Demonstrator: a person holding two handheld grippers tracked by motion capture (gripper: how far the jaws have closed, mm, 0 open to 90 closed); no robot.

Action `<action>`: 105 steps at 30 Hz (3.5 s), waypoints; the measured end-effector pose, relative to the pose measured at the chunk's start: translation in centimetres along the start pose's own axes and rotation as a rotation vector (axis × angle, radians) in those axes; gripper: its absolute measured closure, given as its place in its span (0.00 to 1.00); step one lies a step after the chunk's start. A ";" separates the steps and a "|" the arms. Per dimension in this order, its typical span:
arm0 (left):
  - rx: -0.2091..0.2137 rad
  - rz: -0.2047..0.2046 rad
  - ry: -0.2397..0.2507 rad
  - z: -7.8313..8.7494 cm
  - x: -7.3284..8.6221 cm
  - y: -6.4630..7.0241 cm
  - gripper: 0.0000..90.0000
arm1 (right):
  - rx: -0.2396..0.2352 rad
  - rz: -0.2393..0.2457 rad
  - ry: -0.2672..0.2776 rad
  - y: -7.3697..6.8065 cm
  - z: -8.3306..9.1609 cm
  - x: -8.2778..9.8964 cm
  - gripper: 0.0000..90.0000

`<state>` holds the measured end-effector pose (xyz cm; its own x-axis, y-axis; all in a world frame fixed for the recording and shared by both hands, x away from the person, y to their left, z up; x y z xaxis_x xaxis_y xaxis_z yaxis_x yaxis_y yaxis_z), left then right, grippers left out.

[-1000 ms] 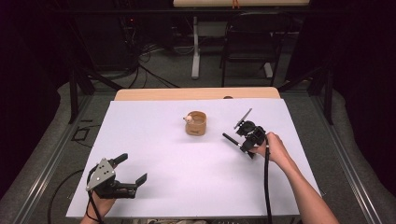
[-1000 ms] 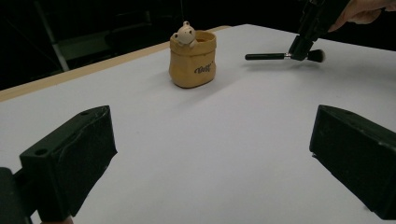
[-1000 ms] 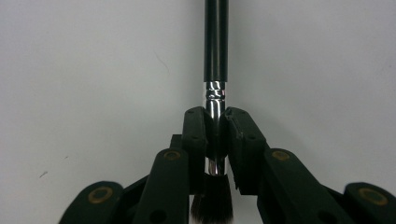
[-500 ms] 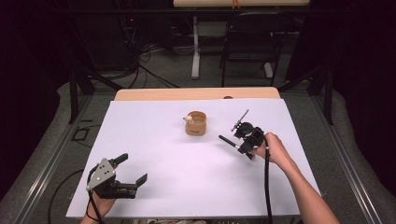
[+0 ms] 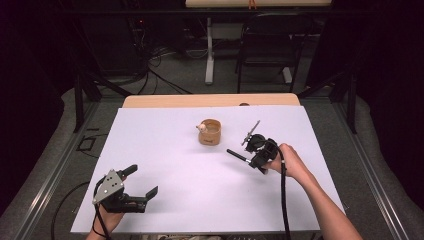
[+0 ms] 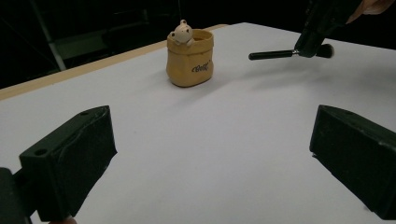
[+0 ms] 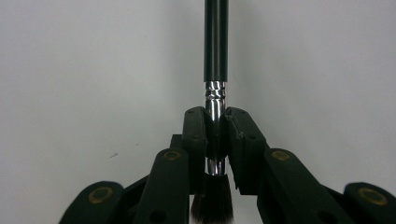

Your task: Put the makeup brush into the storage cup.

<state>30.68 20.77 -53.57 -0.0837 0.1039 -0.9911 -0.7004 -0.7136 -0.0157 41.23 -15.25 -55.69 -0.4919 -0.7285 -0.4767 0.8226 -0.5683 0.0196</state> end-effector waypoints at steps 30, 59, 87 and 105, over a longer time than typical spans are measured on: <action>0.010 0.003 -0.007 -0.2 0.1 0.1 0.00 | -0.122 0.195 0.006 -6.2 -0.4 -1.9 0.87; 0.033 0.002 -0.031 -0.3 0.3 0.3 0.00 | -0.209 0.320 0.008 -10.6 -0.9 -2.5 0.87; 0.286 -0.125 -0.343 -2.8 0.5 3.4 0.01 | -0.240 0.388 -0.002 -11.6 -0.9 -2.3 0.87; 0.378 -0.219 -0.504 -4.6 0.0 4.4 0.00 | -0.235 0.433 -0.010 -12.0 -0.9 -2.2 0.87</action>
<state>30.83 14.41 -54.23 -0.1682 0.5950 -0.7859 -0.9316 -0.3566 -0.0706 32.67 -6.44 -55.62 -0.0919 -0.8830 -0.4602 0.9937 -0.1112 0.0149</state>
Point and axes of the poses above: each handheld gripper's, and its own axes: z roughly backward along the jaws, x roughly out of its underside, y roughly to its right, the point moved 7 cm from there along -z, roughly forward along the jaws, and after that the axes turned 11 degrees about y, right-handed, at the moved point
